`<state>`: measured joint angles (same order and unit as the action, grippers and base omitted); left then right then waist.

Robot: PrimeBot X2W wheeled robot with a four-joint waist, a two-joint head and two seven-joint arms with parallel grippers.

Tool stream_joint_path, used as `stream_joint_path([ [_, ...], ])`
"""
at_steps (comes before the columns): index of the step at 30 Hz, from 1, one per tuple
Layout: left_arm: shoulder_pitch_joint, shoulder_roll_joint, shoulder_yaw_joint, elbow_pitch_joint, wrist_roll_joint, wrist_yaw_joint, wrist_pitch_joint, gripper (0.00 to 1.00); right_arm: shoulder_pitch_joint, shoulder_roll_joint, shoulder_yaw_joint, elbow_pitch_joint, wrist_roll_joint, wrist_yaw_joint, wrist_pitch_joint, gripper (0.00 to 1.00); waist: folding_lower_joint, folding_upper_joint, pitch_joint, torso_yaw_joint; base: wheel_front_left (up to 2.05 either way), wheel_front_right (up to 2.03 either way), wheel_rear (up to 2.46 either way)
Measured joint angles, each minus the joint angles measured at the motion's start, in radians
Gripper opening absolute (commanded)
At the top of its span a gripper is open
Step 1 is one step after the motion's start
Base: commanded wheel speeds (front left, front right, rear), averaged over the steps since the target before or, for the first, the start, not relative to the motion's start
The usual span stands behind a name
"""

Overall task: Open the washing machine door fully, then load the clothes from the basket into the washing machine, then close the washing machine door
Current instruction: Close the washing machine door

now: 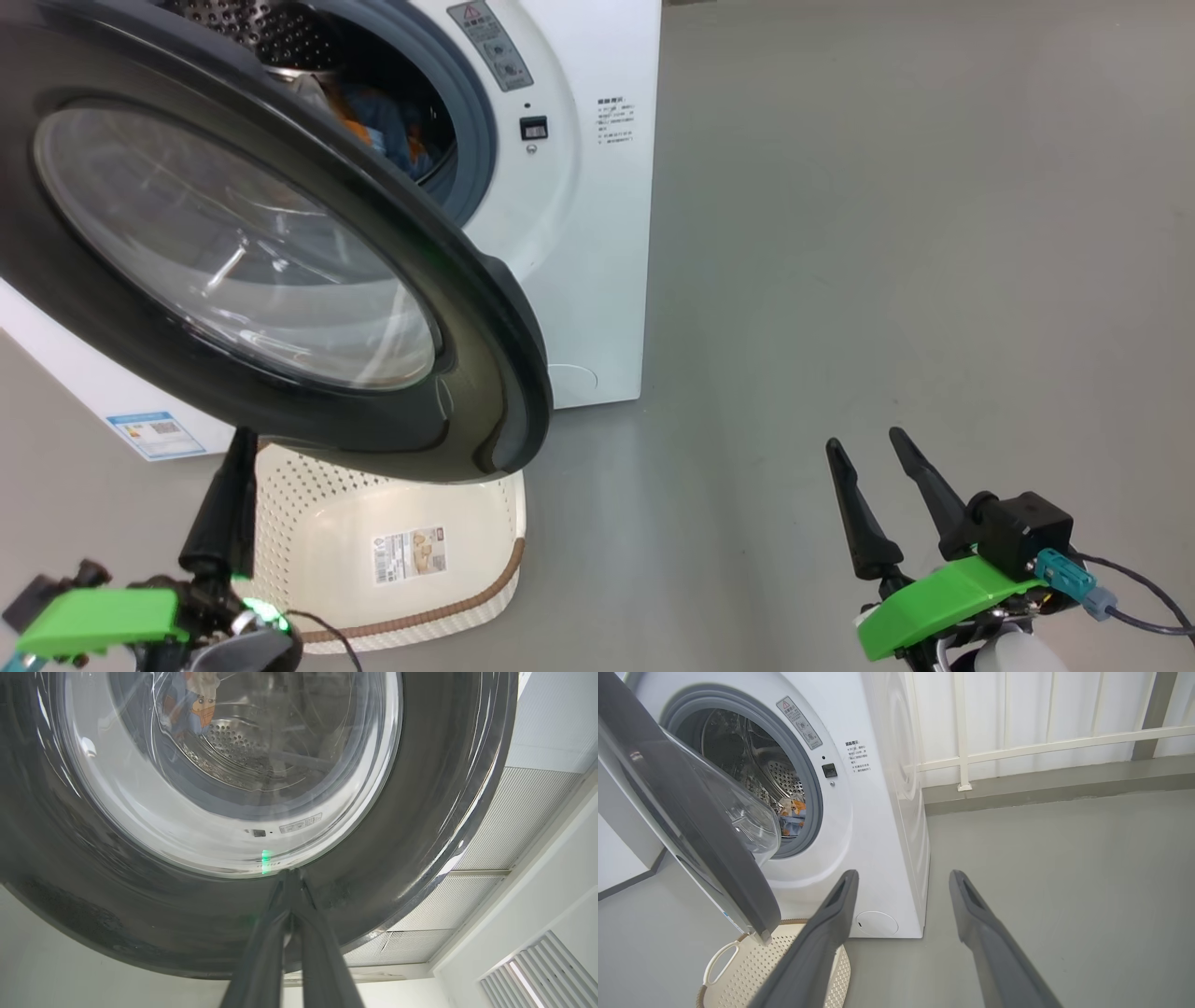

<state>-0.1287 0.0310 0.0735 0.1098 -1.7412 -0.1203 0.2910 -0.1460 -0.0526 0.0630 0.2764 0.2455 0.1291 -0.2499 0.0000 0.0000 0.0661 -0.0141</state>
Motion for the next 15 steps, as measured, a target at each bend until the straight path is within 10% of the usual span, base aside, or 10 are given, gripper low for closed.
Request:
stream_joint_path([
  [1, 0.008, 0.0, 0.0, -0.006, -0.005, 0.0, -0.013, 0.31, 0.004, 0.0, 0.001, 0.0, 0.005, 0.0, 0.0, 1.0, 0.0, 0.0, -0.002, 0.0, 0.0, 0.0, 0.0],
  [4, 0.041, 0.0, -0.007, -0.024, -0.018, 0.0, -0.035, 0.46, 0.006, 0.0, 0.002, 0.002, 0.006, 0.0, 0.0, 1.0, 0.0, 0.0, -0.008, 0.0, 0.0, 0.0, 0.0],
  [6, 0.07, 0.0, -0.009, -0.035, -0.019, 0.0, -0.055, 1.0, 0.006, 0.0, 0.004, 0.004, 0.007, 0.0, 0.0, 1.0, 0.0, 0.0, -0.014, 0.0, 0.0, 0.0, 0.0],
  [15, 0.158, 0.005, -0.015, -0.07, 0.152, 0.0, -0.195, 1.0, 0.009, 0.0, 0.011, 0.011, 0.01, 0.0, 0.0, 1.0, 0.0, 0.0, -0.042, -0.002, 0.0, 0.0, 0.0],
])
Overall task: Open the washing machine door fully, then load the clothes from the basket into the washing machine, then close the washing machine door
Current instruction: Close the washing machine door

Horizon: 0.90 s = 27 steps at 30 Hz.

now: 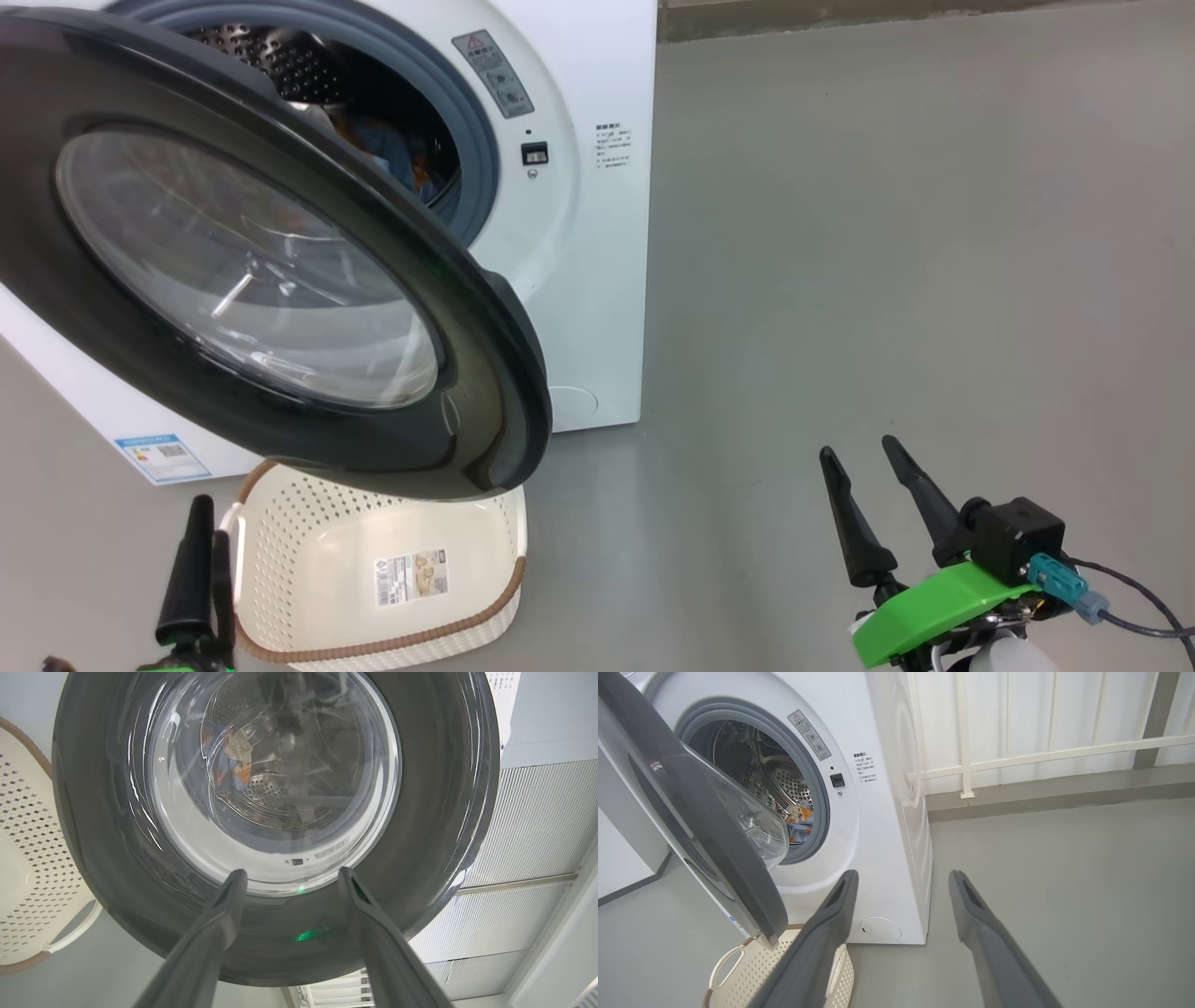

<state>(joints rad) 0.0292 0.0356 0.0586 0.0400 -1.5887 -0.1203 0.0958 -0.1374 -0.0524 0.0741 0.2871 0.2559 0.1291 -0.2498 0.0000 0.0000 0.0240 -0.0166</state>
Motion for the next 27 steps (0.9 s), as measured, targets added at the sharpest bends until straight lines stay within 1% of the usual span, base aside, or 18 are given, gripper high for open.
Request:
stream_joint_path([
  [3, 0.014, 0.009, -0.017, -0.013, 0.102, 0.0, -0.073, 1.0, 0.008, 0.0, 0.006, -0.001, 0.0, 0.0, 0.0, 1.0, 0.0, 0.0, -0.006, -0.001, 0.0, 0.0, 0.0],
  [5, 0.028, 0.037, -0.052, -0.022, 0.2, 0.0, -0.14, 1.0, 0.021, 0.0, 0.007, 0.0, 0.0, 0.0, 0.0, 1.0, 0.0, 0.0, -0.009, -0.002, 0.0, 0.0, 0.0],
  [7, 0.038, 0.071, -0.087, -0.02, 0.305, 0.0, -0.235, 1.0, 0.022, 0.0, 0.007, -0.001, -0.001, 0.0, 0.0, 1.0, 0.0, 0.0, -0.011, -0.002, 0.0, 0.0, 0.0],
  [9, 0.045, 0.103, -0.128, -0.009, 0.38, 0.0, -0.301, 1.0, 0.022, 0.0, 0.007, -0.001, -0.001, 0.0, 0.0, 1.0, 0.0, 0.0, -0.012, -0.001, 0.0, 0.0, 0.0],
  [11, 0.046, 0.122, -0.15, 0.014, 0.449, 0.0, -0.334, 1.0, 0.022, 0.0, 0.007, -0.001, -0.001, 0.0, 0.0, 1.0, 0.0, 0.0, -0.013, 0.0, 0.0, 0.0, 0.0],
  [14, 0.046, 0.138, -0.15, 0.035, 0.559, 0.0, -0.345, 1.0, 0.023, 0.0, 0.007, -0.001, -0.001, 0.0, 0.0, 1.0, 0.0, 0.0, -0.014, 0.002, 0.0, 0.0, 0.0],
  [15, 0.045, 0.133, -0.132, 0.032, 0.597, 0.0, -0.345, 1.0, 0.023, 0.0, 0.007, -0.001, -0.001, 0.0, 0.0, 1.0, 0.0, 0.0, -0.014, 0.003, 0.0, 0.0, 0.0],
  [17, 0.045, 0.121, -0.084, 0.026, 0.707, 0.0, -0.346, 1.0, 0.023, 0.0, 0.007, -0.002, -0.001, 0.0, 0.0, 1.0, 0.0, 0.0, -0.013, 0.004, 0.0, 0.0, 0.0],
  [20, 0.044, 0.087, -0.013, 0.011, 0.886, -0.003, -0.348, 1.0, 0.023, 0.0, 0.007, -0.004, -0.001, 0.0, 0.0, 1.0, 0.0, 0.0, -0.01, 0.004, 0.0, 0.0, 0.0],
  [24, 0.045, 0.048, 0.022, 0.012, 1.096, -0.007, -0.348, 1.0, 0.023, 0.0, 0.006, -0.004, -0.001, 0.0, 0.0, 1.0, 0.0, 0.0, -0.007, 0.004, 0.0, 0.0, 0.0],
  [27, 0.049, 0.042, 0.032, 0.025, 1.264, -0.001, -0.348, 1.0, 0.023, 0.0, 0.006, -0.004, -0.001, 0.0, 0.0, 1.0, 0.0, 0.0, -0.006, 0.003, 0.0, 0.0, 0.0],
])
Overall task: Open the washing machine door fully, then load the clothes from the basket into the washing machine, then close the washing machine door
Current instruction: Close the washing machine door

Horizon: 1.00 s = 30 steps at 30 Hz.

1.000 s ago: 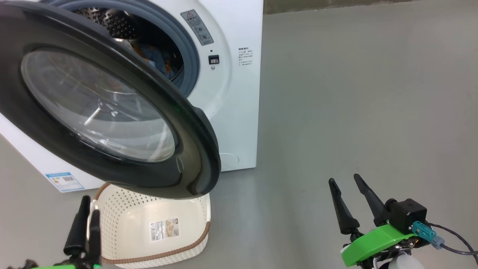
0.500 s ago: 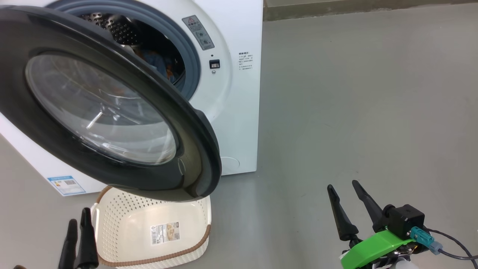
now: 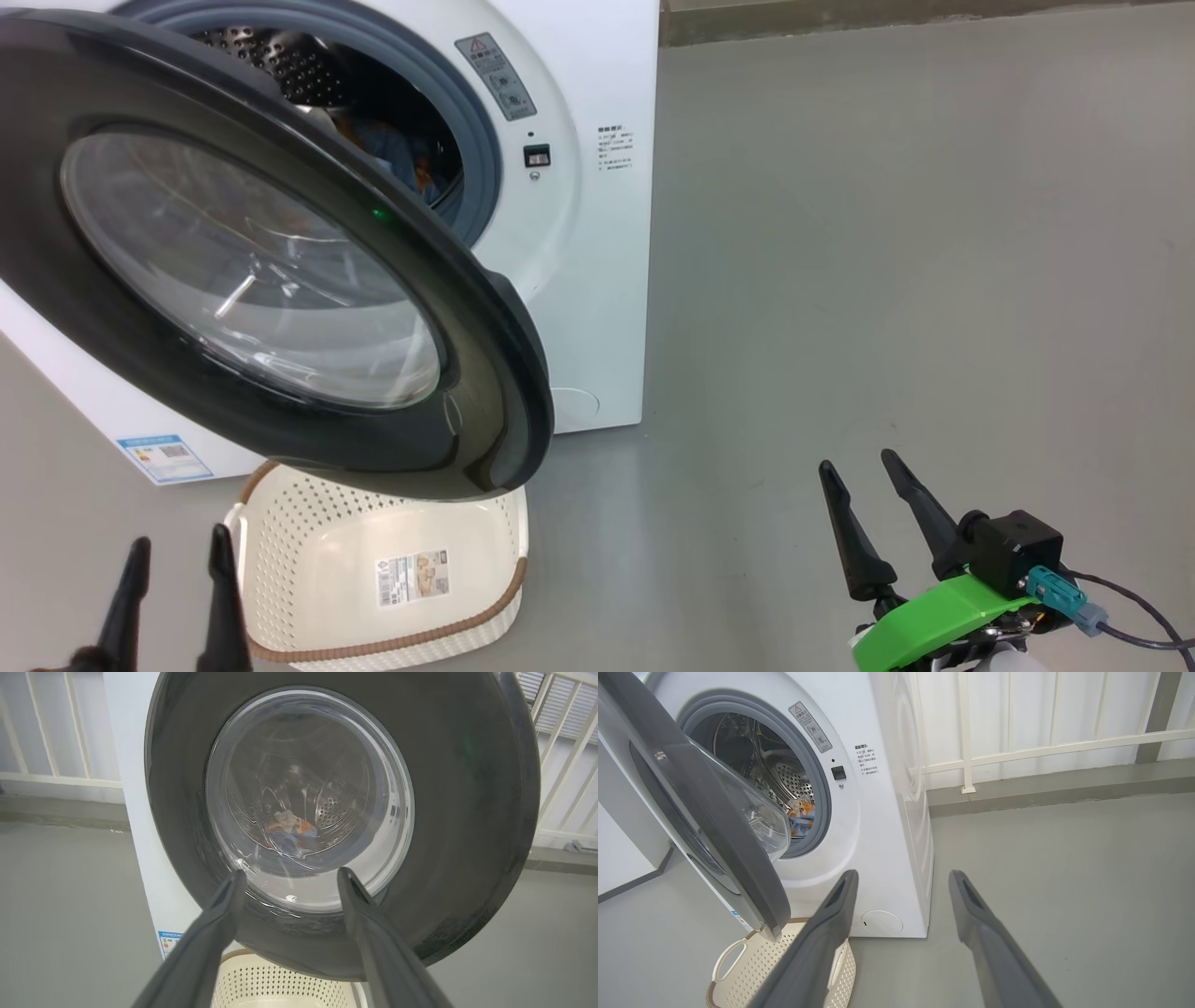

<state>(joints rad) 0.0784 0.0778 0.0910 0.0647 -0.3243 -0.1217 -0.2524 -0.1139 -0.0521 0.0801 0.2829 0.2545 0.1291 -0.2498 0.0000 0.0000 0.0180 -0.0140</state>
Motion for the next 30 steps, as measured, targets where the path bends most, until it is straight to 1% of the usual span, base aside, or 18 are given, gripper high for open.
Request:
stream_joint_path([
  [1, 0.002, -0.004, 0.002, 0.004, 0.042, 0.011, 0.0, 1.0, 0.0, 0.0, 0.0, 0.0, 0.0, 0.0, 0.0, 1.0, 0.0, 0.0, 0.001, 0.0, 0.0, 0.0, 0.0],
  [3, 0.01, -0.012, 0.0, 0.008, 0.101, 0.016, 0.0, 1.0, 0.0, 0.0, 0.0, -0.002, 0.0, 0.0, 0.0, 1.0, 0.0, 0.0, 0.002, -0.001, 0.0, 0.0, 0.0],
  [6, 0.028, -0.025, -0.002, 0.021, 0.16, 0.031, 0.0, 1.0, 0.0, 0.0, -0.001, -0.002, 0.0, 0.0, 0.0, 1.0, 0.0, 0.0, 0.004, -0.002, 0.0, 0.0, 0.0],
  [13, 0.045, -0.032, -0.004, 0.039, 0.185, 0.04, 0.0, 1.0, 0.0, 0.0, -0.002, -0.003, -0.006, 0.0, 0.0, 1.0, 0.0, 0.0, 0.002, -0.002, 0.0, 0.0, 0.0],
  [15, 0.046, -0.032, -0.003, 0.043, 0.192, 0.048, 0.0, 1.0, 0.0, 0.0, -0.002, -0.003, -0.006, 0.0, 0.0, 1.0, 0.0, 0.0, 0.0, -0.002, 0.0, 0.0, 0.0],
  [18, 0.053, -0.032, -0.002, 0.051, 0.192, 0.057, 0.0, 1.0, 0.0, 0.0, -0.002, -0.003, -0.006, 0.0, 0.0, 1.0, 0.0, 0.0, -0.001, -0.002, 0.0, 0.0, 0.0],
  [27, 0.061, -0.033, -0.006, 0.067, 0.189, 0.057, 0.0, 1.0, 0.0, 0.0, -0.002, -0.003, -0.007, 0.0, 0.0, 1.0, 0.0, 0.0, 0.001, -0.002, 0.0, 0.0, 0.0],
  [30, 0.061, -0.033, -0.009, 0.071, 0.187, 0.065, 0.0, 1.0, 0.0, 0.0, -0.002, -0.003, -0.007, 0.0, 0.0, 1.0, 0.0, 0.0, 0.001, -0.002, 0.0, 0.0, 0.0],
])
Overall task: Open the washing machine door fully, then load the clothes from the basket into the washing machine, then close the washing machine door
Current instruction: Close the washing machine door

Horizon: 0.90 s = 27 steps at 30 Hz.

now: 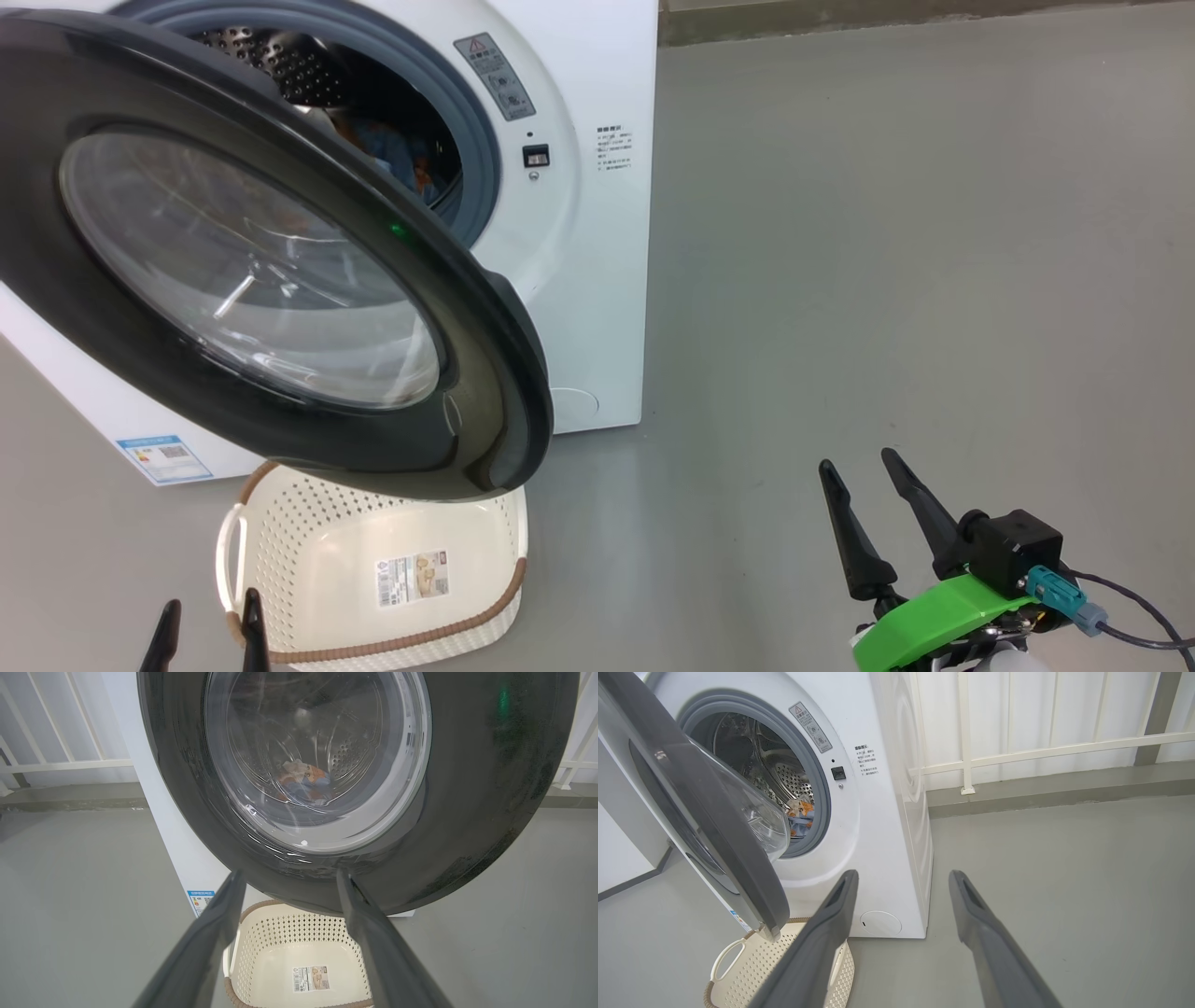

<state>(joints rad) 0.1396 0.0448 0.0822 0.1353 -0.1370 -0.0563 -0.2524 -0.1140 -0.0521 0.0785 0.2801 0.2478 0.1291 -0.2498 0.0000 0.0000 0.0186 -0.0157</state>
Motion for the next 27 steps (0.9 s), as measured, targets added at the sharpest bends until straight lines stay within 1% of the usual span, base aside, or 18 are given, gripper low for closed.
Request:
stream_joint_path([
  [14, 0.0, 0.0, -0.013, 0.008, -0.007, 0.012, 0.0, 1.0, 0.0, 0.0, 0.0, 0.001, 0.0, 0.0, 0.0, 1.0, 0.0, 0.0, 0.0, 0.006, 0.0, 0.0, 0.0],
  [15, 0.0, 0.0, -0.014, 0.008, -0.007, 0.015, 0.0, 1.0, 0.0, 0.0, 0.0, 0.002, 0.0, 0.0, 0.0, 0.96, 0.0, 0.0, 0.0, 0.006, 0.0, 0.0, 0.0],
  [16, 0.0, 0.0, -0.014, 0.008, -0.008, 0.017, 0.0, 1.0, 0.0, 0.0, 0.0, 0.002, 0.0, 0.0, 0.0, 0.62, 0.0, 0.0, 0.0, 0.006, 0.0, 0.0, 0.0],
  [17, 0.0, 0.0, -0.014, 0.008, -0.01, 0.017, 0.0, 1.0, 0.0, 0.0, 0.002, 0.003, 0.0, 0.0, 0.0, 0.0, 0.0, 0.0, 0.0, 0.006, 0.0, 0.0, 0.0],
  [23, 0.0, -0.001, -0.014, 0.014, -0.025, 0.018, 0.0, 1.0, 0.0, 0.0, 0.0, -0.006, 0.004, 0.0, 0.0, 0.0, 0.0, 0.0, -0.007, 0.006, 0.0, 0.0, 0.0],
  [27, 0.0, -0.001, -0.015, 0.015, -0.028, 0.018, 0.0, 1.0, 0.0, 0.0, -0.015, -0.093, 0.062, 0.0, 0.0, 0.0, -0.0001, 0.0, -0.009, 0.008, 0.0, 0.0, 0.0],
])
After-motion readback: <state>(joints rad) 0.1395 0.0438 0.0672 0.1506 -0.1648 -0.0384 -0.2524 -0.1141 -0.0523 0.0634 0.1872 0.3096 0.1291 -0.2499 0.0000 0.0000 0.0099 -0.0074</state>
